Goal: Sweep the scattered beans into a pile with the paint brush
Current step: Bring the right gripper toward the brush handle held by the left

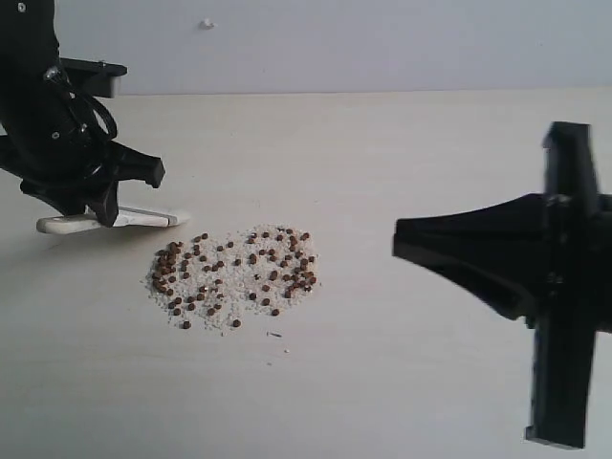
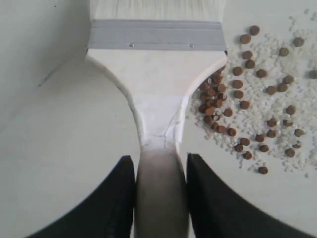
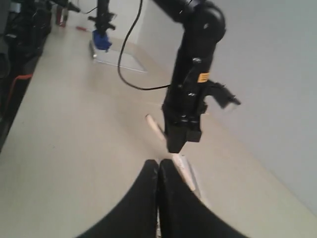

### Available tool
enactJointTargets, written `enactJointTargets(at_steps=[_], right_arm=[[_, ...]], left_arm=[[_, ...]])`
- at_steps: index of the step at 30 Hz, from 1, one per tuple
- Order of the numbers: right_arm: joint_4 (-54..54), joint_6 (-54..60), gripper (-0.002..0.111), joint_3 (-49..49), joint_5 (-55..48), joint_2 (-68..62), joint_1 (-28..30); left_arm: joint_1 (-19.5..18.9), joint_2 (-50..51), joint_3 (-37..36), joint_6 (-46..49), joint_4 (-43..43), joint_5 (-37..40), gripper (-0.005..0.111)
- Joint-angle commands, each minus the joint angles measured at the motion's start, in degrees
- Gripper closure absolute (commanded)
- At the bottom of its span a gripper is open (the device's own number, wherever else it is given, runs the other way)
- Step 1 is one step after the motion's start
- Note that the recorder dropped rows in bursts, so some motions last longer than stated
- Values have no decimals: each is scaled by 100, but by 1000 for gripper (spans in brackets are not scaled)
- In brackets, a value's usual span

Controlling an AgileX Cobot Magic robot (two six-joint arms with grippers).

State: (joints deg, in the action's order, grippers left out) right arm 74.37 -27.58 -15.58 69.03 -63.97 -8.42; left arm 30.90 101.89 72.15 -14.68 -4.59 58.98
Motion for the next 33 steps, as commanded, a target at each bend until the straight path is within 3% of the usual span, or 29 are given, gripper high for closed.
enactJointTargets(at_steps=[1,7,16,23,33], right_arm=[[91,972,107,-569,3,-1201,-929],[-611,1246,91,-1704,-2113,-2407,-2368],[-2681,2625,65,-3002,-2249,-3777,-3598],[-3078,3092,55,-3788,-2294,-4808,-3821],[-3078,3798,54,-4141,-1762,-5596,-3821]], left_arm=[[-10,8,50,71,48,-87,107],[-10,8,50,99,48,-126,107],[-10,8,50,119,126,-25,107],[-10,8,50,393,396,59,107],[-10,8,50,597,530,81,107]])
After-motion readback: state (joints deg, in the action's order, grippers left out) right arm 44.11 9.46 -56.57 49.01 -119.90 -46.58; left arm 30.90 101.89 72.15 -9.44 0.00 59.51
